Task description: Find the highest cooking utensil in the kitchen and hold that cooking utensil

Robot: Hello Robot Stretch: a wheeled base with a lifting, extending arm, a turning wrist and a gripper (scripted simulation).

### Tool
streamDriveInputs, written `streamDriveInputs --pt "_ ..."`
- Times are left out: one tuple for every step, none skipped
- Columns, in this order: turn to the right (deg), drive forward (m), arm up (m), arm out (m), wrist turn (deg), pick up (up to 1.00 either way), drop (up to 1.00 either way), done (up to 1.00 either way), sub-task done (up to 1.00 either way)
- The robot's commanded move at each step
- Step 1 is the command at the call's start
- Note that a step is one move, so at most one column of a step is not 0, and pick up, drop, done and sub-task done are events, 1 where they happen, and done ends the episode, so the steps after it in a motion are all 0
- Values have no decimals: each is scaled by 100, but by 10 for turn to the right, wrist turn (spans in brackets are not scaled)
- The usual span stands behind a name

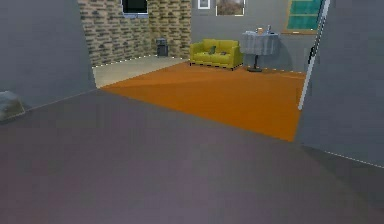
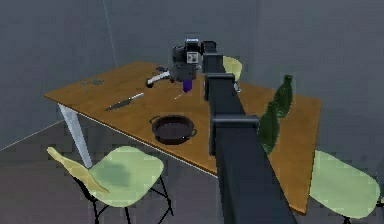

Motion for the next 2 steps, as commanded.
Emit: streamDriveInputs --pt "0 0 -22 0 0 0 0 0 0" --pt "0 0 0 0 0 100 0 0 0"
